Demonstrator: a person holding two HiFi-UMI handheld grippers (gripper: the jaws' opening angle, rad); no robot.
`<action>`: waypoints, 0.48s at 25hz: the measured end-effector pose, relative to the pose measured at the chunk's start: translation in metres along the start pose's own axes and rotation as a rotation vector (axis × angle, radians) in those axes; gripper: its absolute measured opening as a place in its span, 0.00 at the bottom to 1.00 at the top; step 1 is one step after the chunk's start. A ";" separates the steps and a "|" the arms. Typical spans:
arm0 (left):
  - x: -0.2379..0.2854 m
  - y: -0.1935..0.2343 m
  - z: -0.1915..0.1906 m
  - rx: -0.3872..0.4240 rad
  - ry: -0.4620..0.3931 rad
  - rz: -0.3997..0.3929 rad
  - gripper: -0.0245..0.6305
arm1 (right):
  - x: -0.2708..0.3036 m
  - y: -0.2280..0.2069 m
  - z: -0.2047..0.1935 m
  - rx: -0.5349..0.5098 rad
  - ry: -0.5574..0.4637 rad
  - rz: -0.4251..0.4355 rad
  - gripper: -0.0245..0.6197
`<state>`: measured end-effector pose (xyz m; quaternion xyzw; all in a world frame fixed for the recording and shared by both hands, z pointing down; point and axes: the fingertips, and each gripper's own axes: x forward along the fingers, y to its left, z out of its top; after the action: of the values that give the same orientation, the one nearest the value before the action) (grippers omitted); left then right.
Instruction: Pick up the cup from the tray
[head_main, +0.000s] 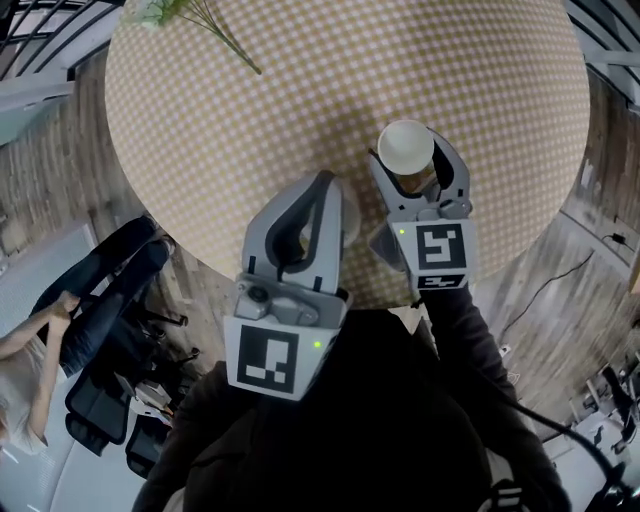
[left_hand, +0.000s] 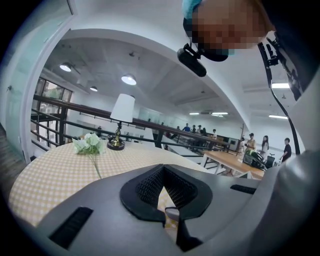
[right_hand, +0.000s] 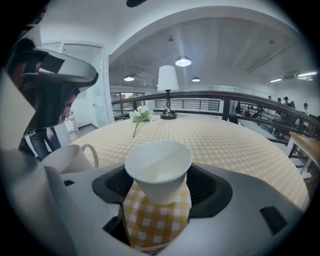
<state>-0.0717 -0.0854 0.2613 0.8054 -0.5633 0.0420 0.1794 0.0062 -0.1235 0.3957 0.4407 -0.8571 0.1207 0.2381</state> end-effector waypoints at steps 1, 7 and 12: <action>-0.002 0.000 -0.001 0.001 0.002 0.004 0.05 | 0.001 0.001 -0.004 -0.008 0.015 0.001 0.53; -0.002 -0.006 -0.003 -0.006 0.015 0.015 0.04 | -0.006 -0.007 -0.012 -0.025 0.050 0.002 0.53; -0.001 -0.001 -0.003 -0.007 0.014 0.014 0.05 | -0.004 -0.002 -0.012 -0.019 0.043 0.020 0.53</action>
<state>-0.0704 -0.0833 0.2637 0.8005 -0.5679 0.0470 0.1859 0.0135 -0.1166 0.4036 0.4272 -0.8572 0.1242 0.2595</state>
